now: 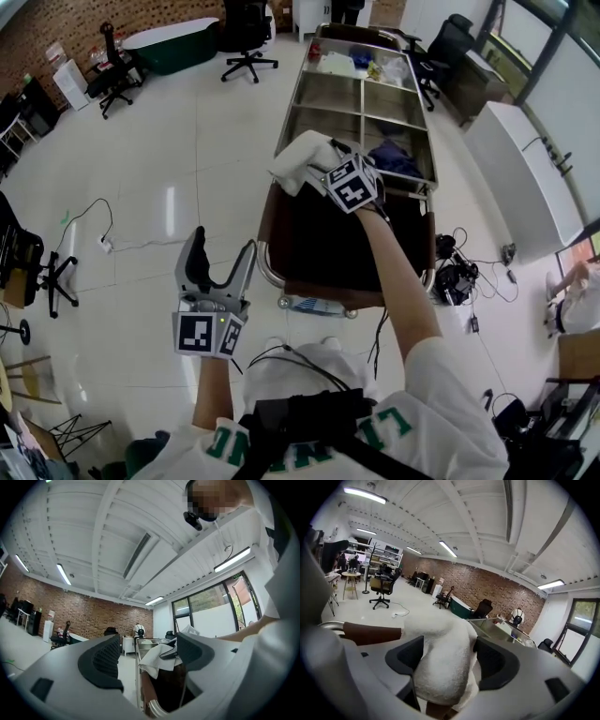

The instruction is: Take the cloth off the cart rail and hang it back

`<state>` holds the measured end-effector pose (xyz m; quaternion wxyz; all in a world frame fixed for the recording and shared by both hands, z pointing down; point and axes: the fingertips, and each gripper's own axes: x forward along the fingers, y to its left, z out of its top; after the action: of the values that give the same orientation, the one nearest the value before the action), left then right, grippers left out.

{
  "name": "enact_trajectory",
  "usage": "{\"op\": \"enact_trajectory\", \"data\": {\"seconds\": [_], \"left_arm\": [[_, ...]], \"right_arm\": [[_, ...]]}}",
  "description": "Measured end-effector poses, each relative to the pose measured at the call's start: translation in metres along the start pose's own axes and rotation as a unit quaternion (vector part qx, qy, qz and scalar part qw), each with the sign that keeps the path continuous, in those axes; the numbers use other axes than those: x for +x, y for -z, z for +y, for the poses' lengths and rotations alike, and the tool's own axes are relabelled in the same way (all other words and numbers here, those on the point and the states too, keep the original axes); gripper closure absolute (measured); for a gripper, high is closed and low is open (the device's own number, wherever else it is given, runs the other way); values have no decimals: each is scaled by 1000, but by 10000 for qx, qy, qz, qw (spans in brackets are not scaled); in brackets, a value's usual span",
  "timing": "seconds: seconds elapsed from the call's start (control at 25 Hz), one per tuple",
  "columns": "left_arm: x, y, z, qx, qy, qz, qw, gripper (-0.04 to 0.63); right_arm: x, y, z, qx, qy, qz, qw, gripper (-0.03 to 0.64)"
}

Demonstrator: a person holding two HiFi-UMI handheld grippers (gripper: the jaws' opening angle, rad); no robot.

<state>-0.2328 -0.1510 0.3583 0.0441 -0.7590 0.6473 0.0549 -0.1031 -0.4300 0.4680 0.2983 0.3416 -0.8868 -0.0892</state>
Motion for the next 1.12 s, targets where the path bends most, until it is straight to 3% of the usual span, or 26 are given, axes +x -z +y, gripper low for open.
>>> {"op": "enact_trajectory", "data": {"seconds": [0.4, 0.52, 0.68, 0.88, 1.12], "left_arm": [[0, 3, 5, -28, 49, 60, 10000, 218], [4, 3, -2, -36, 134, 53, 9999, 218], [11, 4, -12, -40, 275, 51, 9996, 218], [17, -2, -26, -28, 469, -38, 9989, 218], [27, -5, -44, 67, 722, -79, 9973, 218]], "right_arm": [[-33, -17, -9, 511, 214, -592, 9967, 233], [-53, -21, -4, 638, 223, -995, 9927, 233], [-107, -46, 9, 1097, 202, -1968, 9741, 233], [-191, -67, 22, 1482, 375, -3185, 9355, 235], [-255, -49, 25, 1543, 1235, -3439, 9180, 238]]}}
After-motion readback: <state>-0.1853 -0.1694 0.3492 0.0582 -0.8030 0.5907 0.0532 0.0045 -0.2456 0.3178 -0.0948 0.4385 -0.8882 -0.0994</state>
